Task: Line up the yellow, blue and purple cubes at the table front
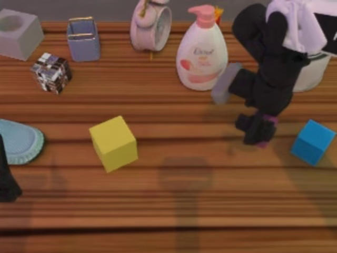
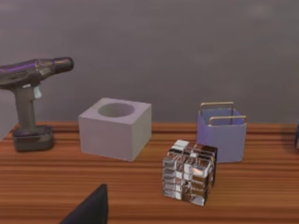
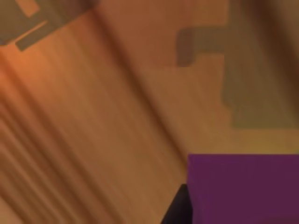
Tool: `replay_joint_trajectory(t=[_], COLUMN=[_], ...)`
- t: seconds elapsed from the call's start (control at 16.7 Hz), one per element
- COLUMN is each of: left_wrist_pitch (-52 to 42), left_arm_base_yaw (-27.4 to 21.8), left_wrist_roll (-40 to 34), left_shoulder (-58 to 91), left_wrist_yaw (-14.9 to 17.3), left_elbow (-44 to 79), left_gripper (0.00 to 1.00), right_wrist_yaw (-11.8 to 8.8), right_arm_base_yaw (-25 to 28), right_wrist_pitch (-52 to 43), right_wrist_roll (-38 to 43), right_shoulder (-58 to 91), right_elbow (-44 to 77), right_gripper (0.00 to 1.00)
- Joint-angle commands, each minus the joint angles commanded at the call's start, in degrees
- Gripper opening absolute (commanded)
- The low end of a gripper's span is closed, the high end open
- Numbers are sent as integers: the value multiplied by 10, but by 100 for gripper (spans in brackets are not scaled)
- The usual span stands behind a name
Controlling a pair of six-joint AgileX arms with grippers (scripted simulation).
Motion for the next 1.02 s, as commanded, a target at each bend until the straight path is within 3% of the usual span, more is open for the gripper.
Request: replay_joint_trajectory(t=[0.54,1.02], left_wrist_pitch=[0,0], left_arm_base_yaw=[0,0], left_wrist_roll=[0,0], left_shoulder=[0,0], left_wrist_yaw=[0,0], left_elbow=[0,0], left_gripper=[100,100], right_wrist_yaw=[-4,-4], right_arm_base_yaw=[140,148], right_wrist_pitch=[6,30], right_wrist_roll=[-141,-149], right_shoulder=[-131,-131], right_elbow=[-139,-162], right_gripper=[0,0])
